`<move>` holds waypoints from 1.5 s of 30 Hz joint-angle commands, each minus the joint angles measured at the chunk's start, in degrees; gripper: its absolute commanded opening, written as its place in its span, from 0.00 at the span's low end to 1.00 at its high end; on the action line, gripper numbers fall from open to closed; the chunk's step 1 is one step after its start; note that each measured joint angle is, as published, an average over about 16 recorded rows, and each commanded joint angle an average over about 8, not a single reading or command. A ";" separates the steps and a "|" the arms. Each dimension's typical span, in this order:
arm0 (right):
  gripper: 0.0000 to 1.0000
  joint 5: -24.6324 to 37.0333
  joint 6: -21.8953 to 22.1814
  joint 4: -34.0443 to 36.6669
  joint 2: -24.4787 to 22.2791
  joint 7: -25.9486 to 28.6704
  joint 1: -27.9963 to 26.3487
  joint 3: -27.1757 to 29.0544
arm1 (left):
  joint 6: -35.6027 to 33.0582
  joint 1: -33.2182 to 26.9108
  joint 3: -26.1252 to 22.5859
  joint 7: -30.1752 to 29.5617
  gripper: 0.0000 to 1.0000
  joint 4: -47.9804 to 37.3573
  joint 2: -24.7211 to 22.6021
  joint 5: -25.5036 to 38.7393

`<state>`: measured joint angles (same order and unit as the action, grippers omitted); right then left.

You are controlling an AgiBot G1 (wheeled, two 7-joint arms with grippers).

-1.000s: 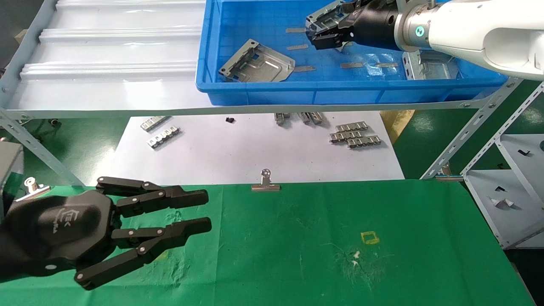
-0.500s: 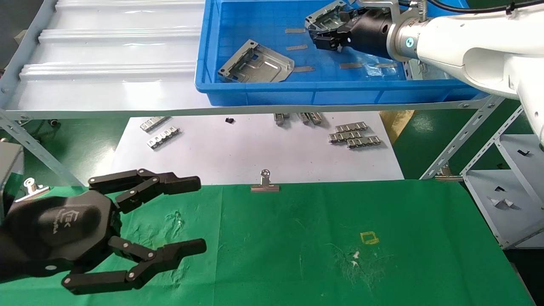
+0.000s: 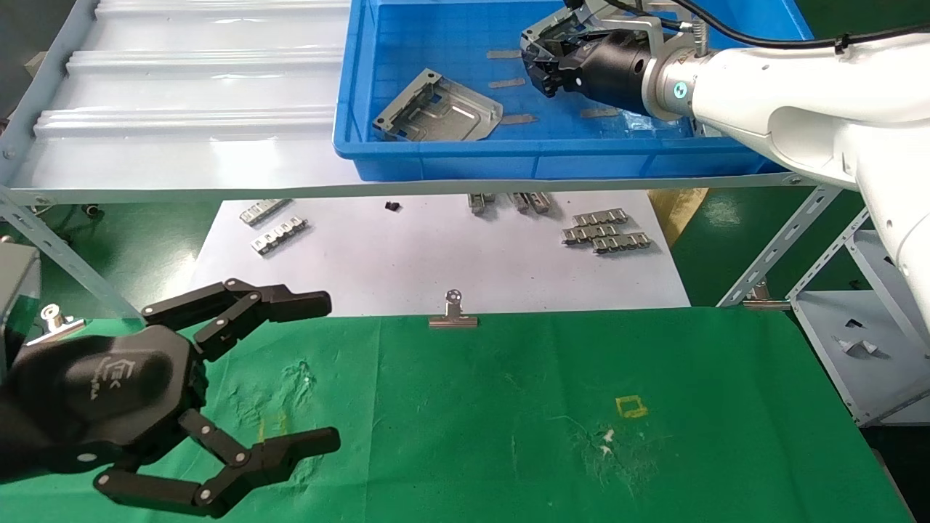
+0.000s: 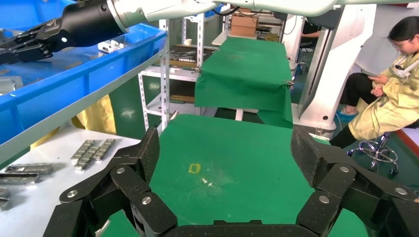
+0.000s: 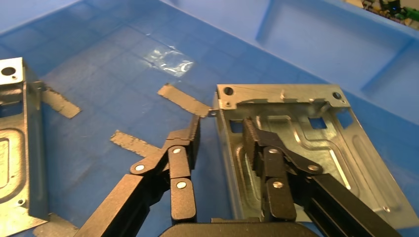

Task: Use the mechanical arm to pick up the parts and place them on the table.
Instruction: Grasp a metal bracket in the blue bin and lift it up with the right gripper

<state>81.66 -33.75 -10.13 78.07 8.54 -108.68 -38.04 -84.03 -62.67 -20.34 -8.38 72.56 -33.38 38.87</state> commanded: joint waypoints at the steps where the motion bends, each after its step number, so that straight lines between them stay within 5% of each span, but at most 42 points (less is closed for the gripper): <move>1: 0.00 -0.19 0.12 -0.59 0.00 -0.01 0.28 -0.54 | 0.00 0.00 0.00 0.00 1.00 0.00 0.00 0.00; 16: 0.00 -2.69 0.22 -0.46 -0.51 -0.89 -0.85 -3.22 | 0.00 0.00 -0.01 0.01 1.00 0.00 0.00 -0.01; 24: 0.00 -4.27 -4.34 1.20 -1.86 -3.98 -3.74 -3.05 | 0.01 0.00 -0.02 0.01 1.00 0.00 0.01 -0.01; 34: 0.00 -6.66 -18.33 2.11 -7.20 -10.00 -7.33 -1.79 | 0.01 -0.01 -0.02 0.01 1.00 0.00 0.01 -0.02; 45: 0.00 -8.21 -41.02 1.17 -14.17 -16.68 -10.14 -1.52 | 0.01 -0.01 -0.03 0.02 1.00 0.00 0.01 -0.02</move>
<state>73.53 -74.22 -8.72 64.14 -8.04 -118.88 -39.59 -84.01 -62.68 -20.37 -8.37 72.56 -33.37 38.85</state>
